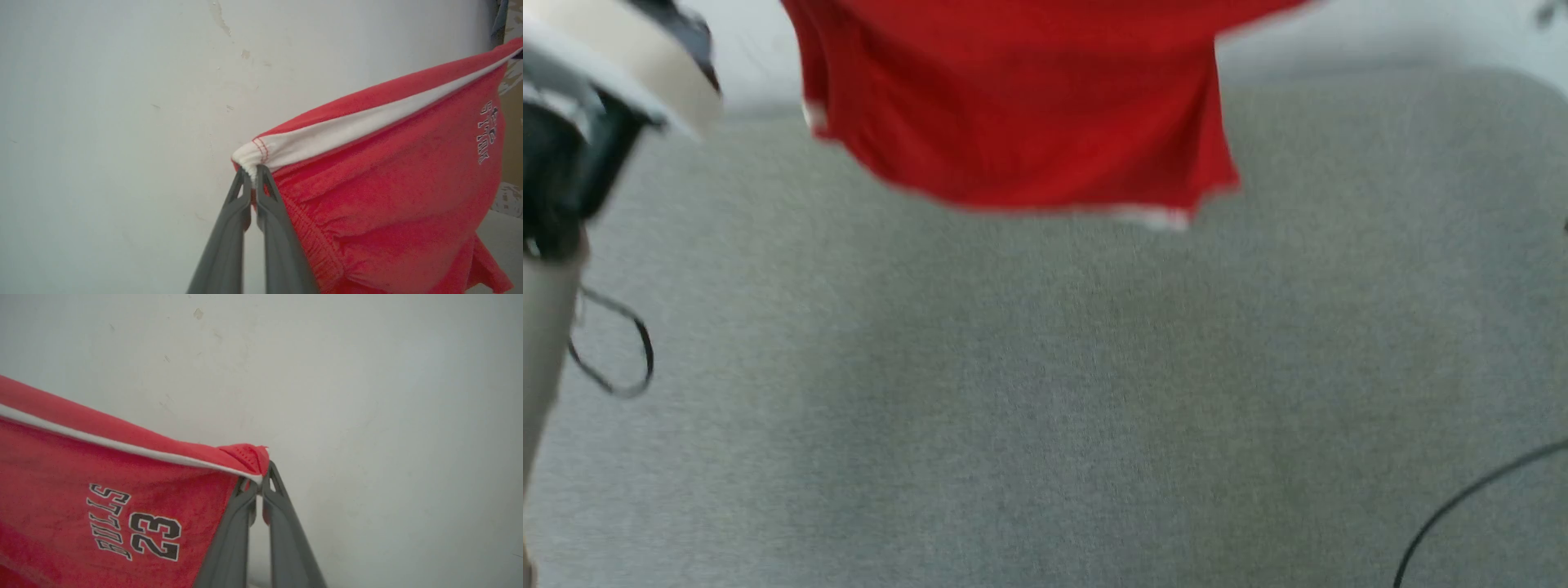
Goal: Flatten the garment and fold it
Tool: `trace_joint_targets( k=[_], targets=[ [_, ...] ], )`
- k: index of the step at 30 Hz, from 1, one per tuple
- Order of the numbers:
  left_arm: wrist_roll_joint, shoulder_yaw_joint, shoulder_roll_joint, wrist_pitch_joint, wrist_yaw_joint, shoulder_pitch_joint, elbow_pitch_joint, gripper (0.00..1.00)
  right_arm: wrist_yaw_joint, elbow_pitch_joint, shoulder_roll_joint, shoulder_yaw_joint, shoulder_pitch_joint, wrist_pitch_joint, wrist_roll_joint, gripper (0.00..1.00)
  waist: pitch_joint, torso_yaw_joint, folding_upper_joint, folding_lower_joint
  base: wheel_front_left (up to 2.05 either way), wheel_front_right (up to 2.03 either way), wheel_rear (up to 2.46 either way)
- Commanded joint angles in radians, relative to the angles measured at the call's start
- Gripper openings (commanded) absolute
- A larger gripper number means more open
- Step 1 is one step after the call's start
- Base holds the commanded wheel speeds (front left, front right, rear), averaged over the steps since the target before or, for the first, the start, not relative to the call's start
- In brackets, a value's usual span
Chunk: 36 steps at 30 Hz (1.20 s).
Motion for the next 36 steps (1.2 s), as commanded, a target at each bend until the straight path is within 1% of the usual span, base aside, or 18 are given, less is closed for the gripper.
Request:
trace_joint_targets(
  k=[1,6,9,13,18,21,24,25,28,30,31,36],
  targets=[
    [0.009,-0.001,-0.007,-0.003,-0.009,-0.049,0.04,0.0,-0.002,0.043,0.008,0.004,-0.052,-0.03,-0.022,0.0,0.152,-0.046,-0.0001,-0.0003,0.0,0.0,0.0],
    [0.034,-0.016,-0.05,-0.053,-0.029,-0.212,0.204,0.0,-0.002,0.218,0.055,0.004,-0.22,-0.16,-0.098,0.0,0.246,-0.058,-0.0001,-0.0003,0.0,0.0,0.0],
    [0.03,0.002,-0.093,-0.113,-0.023,-0.292,0.296,0.0,-0.002,0.319,0.093,-0.013,-0.29,-0.239,-0.14,0.0,0.28,-0.065,-0.0001,-0.0003,0.0,0.0,0.0],
    [0.04,0.009,-0.131,-0.191,-0.019,-0.363,0.397,0.0,-0.002,0.435,0.159,-0.041,-0.332,-0.334,-0.19,0.0,0.308,-0.072,-0.0001,-0.0003,0.0,0.0,0.0],
    [0.062,-0.021,-0.156,-0.258,-0.029,-0.366,0.51,0.0,-0.002,0.545,0.2,-0.029,-0.326,-0.409,-0.216,0.0,0.316,-0.07,-0.0001,-0.0003,0.0,0.0,0.0],
    [0.069,-0.052,-0.166,-0.288,-0.04,-0.316,0.548,0.0,-0.002,0.595,0.203,-0.002,-0.289,-0.434,-0.21,0.0,0.301,-0.063,-0.0001,-0.0003,0.0,0.0,0.0],
    [0.068,-0.078,-0.174,-0.322,-0.046,-0.229,0.569,0.0,-0.002,0.632,0.195,0.033,-0.221,-0.452,-0.187,0.0,0.265,-0.054,-0.0001,-0.0003,0.0,0.0,0.0],
    [0.068,-0.078,-0.174,-0.322,-0.046,-0.229,0.569,0.0,-0.002,0.632,0.195,0.033,-0.221,-0.452,-0.187,0.0,0.265,-0.054,-0.0001,-0.0003,0.0,0.0,0.0],
    [0.065,-0.106,-0.183,-0.354,-0.048,-0.106,0.577,0.0,-0.002,0.651,0.176,0.098,-0.118,-0.455,-0.149,0.0,0.206,-0.042,-0.0001,-0.0003,0.0,0.0,0.0],
    [0.062,-0.13,-0.186,-0.361,-0.049,-0.012,0.576,0.0,-0.002,0.652,0.155,0.149,-0.038,-0.442,-0.113,0.0,0.161,-0.038,-0.0001,-0.0003,0.0,0.0,0.0],
    [0.058,-0.149,-0.183,-0.36,-0.048,0.078,0.566,0.0,-0.002,0.64,0.127,0.192,0.04,-0.422,-0.068,0.0,0.119,-0.035,-0.0001,-0.0003,0.0,0.0,0.0],
    [0.042,-0.183,-0.166,-0.348,-0.029,0.29,0.52,0.0,-0.002,0.566,0.039,0.295,0.238,-0.354,0.052,0.0,0.01,-0.028,-0.0001,-0.0003,0.0,0.0,0.0]
  ],
)
